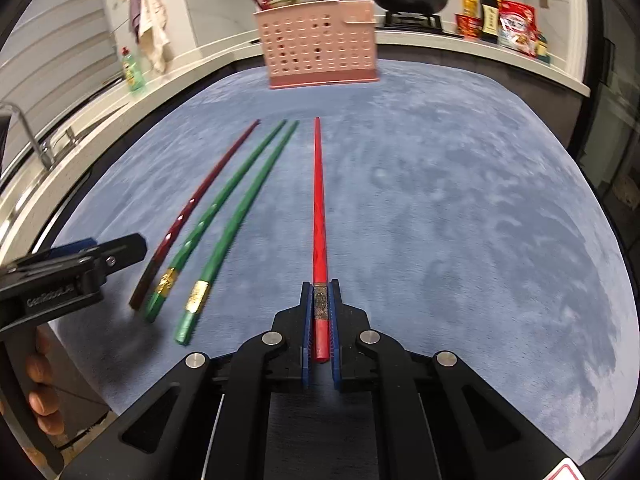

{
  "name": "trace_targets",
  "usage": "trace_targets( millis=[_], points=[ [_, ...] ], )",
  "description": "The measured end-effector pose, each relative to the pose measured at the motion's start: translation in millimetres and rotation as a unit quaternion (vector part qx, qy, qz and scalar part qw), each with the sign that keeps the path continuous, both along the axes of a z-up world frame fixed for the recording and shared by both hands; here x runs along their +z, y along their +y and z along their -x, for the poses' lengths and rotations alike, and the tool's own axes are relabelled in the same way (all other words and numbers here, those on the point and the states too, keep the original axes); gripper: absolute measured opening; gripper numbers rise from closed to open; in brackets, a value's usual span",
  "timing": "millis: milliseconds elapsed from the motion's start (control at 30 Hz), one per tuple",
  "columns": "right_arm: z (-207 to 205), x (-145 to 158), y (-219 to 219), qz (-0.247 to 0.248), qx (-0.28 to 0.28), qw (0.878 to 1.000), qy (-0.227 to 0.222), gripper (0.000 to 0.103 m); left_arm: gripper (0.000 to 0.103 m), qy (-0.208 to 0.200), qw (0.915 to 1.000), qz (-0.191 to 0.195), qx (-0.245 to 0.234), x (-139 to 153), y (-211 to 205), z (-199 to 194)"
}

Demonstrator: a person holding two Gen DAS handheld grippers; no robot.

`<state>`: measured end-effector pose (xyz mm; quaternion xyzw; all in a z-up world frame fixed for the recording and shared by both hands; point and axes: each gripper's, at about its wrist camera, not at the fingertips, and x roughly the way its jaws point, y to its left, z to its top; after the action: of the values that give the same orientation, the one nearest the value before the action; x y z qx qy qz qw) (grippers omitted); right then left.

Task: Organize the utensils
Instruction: 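Grasp the red chopstick with the right tool while the left tool grasps a dark red chopstick, then lift and carry both chopsticks over the pink holder with both tools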

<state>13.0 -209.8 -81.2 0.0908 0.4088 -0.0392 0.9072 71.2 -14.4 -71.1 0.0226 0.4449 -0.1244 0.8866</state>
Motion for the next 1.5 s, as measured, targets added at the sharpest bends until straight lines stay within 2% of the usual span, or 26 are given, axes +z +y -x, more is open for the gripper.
trace_targets(
  millis=[200, 367, 633, 900, 1000, 1067, 1500],
  points=[
    [2.3, -1.3, -4.5, -0.008, -0.006, 1.0, 0.0, 0.007, 0.081, 0.007, 0.9999, 0.008, -0.013, -2.1, -4.4, 6.3],
    [2.3, -1.5, -4.4, -0.01, -0.005, 1.0, 0.0, 0.007, 0.08, 0.01, 0.9998, -0.003, -0.016, -8.2, -7.9, 7.8],
    [2.6, -1.9, -4.0, -0.01, -0.006, 1.0, 0.0, 0.007, 0.065, 0.007, 0.9996, -0.021, -0.018, -12.5, -9.9, 7.7],
    [2.3, -1.5, -4.6, -0.01, -0.005, 1.0, 0.0, 0.007, 0.027, 0.009, 0.9994, -0.019, -0.027, -10.3, -11.7, 9.4],
    [2.4, -1.8, -4.6, -0.011, -0.005, 1.0, 0.0, 0.007, 0.016, 0.02, 0.9994, -0.003, -0.027, -8.6, -7.6, 5.8],
    [2.2, -1.8, -4.6, -0.013, -0.005, 1.0, 0.001, 0.007, 0.012, 0.027, 0.9993, 0.005, -0.026, -7.7, -5.5, 3.8],
    [6.5, 21.6, -15.1, -0.024, -0.01, 0.999, -0.021, 0.007, 0.01, 0.032, 0.9987, 0.029, -0.026, 9.6, -1.6, 5.6]
  ],
)
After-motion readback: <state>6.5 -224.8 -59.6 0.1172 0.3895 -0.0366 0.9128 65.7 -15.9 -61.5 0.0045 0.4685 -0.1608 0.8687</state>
